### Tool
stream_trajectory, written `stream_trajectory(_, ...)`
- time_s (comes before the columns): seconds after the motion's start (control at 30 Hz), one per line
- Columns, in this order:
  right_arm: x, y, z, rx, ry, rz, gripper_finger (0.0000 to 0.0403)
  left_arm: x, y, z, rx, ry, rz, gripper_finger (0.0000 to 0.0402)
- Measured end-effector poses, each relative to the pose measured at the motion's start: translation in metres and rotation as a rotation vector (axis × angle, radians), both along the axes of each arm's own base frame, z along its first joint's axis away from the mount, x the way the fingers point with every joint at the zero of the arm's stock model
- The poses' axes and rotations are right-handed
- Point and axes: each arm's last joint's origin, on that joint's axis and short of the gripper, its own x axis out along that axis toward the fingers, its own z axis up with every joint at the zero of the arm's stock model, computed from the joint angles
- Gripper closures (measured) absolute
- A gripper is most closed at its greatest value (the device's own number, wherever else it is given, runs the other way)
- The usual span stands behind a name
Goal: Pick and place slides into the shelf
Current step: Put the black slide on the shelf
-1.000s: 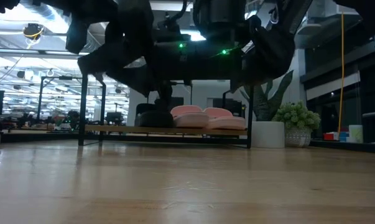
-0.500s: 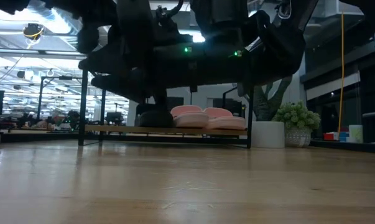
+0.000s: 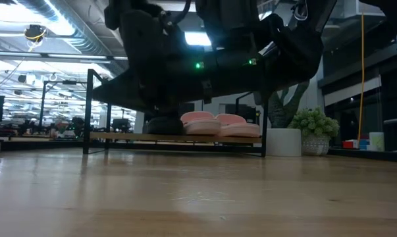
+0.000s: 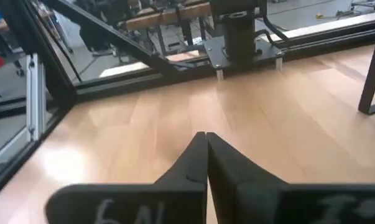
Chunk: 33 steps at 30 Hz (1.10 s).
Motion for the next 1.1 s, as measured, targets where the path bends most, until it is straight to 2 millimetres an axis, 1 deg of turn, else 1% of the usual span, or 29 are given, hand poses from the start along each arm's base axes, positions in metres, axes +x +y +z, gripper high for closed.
stream_trajectory(0.1,0.000,0.000,-0.001,-0.018,0.014,0.002,0.0395,0.002,0.009,0.000,-0.032,-0.005,0.053,0.0401)
stream_trajectory(0.17,0.000,0.000,-0.002,-0.024,0.018,0.019,0.0396,0.004,0.014,-0.002,-0.055,-0.022,0.056,0.0401)
stream_trajectory(0.27,0.000,0.001,-0.002,-0.024,0.019,0.054,0.0399,0.007,0.017,-0.005,-0.111,-0.054,-0.040,0.0401)
stream_trajectory(0.37,0.000,0.001,-0.003,-0.025,0.027,0.054,0.0397,0.010,0.020,-0.006,-0.147,-0.069,-0.131,0.0401)
stream_trajectory(0.53,-0.001,0.001,-0.006,-0.031,0.059,0.055,0.0399,0.009,0.033,-0.003,-0.175,-0.091,-0.090,0.0401)
stream_trajectory(0.6,-0.001,0.001,-0.007,-0.030,0.072,0.055,0.0399,0.007,0.039,0.003,-0.238,-0.090,-0.134,0.0401)
stream_trajectory(0.7,-0.001,0.001,-0.007,-0.046,0.077,0.057,0.0400,0.003,0.051,0.011,-0.404,-0.062,-0.223,0.0401)
stream_trajectory(0.77,-0.001,0.001,-0.008,-0.048,0.079,0.057,0.0400,0.001,0.060,0.019,-0.448,-0.066,-0.190,0.0401)
stream_trajectory(0.87,-0.002,0.001,-0.008,-0.051,0.086,0.057,0.0401,-0.004,0.072,0.028,-0.418,-0.065,-0.084,0.0401)
stream_trajectory(0.97,-0.002,0.001,-0.010,-0.055,0.104,0.058,0.0401,-0.008,0.083,0.029,-0.428,-0.040,-0.021,0.0401)
stream_trajectory(1.03,-0.002,0.000,-0.010,-0.056,0.105,0.056,0.0401,-0.009,0.089,0.030,-0.447,-0.064,0.014,0.0401)
stream_trajectory(1.1,-0.001,-0.002,-0.010,-0.056,0.107,0.053,0.0401,-0.011,0.093,0.026,-0.461,-0.060,0.054,0.0401)
